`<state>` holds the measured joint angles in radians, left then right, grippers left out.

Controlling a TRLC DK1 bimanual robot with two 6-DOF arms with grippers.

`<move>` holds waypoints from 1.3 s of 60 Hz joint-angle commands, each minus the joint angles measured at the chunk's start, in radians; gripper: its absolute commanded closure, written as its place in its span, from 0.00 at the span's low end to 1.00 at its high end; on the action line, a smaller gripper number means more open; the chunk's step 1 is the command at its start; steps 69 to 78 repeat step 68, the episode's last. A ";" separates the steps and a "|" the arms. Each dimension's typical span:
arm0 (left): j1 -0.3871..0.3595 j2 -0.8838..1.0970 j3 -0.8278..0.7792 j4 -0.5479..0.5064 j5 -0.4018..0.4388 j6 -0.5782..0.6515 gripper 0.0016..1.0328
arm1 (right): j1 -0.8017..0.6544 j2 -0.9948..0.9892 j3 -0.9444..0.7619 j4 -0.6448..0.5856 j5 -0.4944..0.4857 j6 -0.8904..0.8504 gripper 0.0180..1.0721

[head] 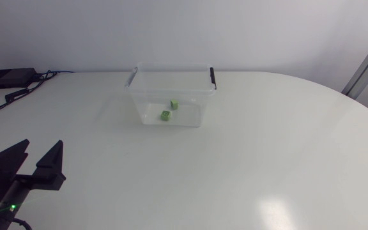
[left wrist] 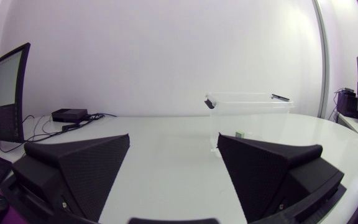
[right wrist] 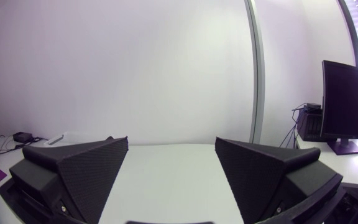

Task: Place the duplo bricks in the container

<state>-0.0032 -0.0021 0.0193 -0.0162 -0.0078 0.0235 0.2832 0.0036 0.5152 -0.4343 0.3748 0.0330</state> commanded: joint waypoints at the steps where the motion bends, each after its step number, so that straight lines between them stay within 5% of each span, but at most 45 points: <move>1: -0.003 -0.010 -0.018 0.006 -0.003 0.006 0.04 | -0.010 -0.014 -0.019 -0.024 0.006 0.071 0.04; 59: 0.003 0.002 -0.019 0.016 0.008 -0.023 0.04 | -0.283 -0.004 -0.515 0.434 -0.375 -0.033 0.04; 78: 0.003 0.002 -0.019 0.016 0.008 -0.023 0.04 | -0.283 -0.004 -0.515 0.434 -0.375 -0.033 0.04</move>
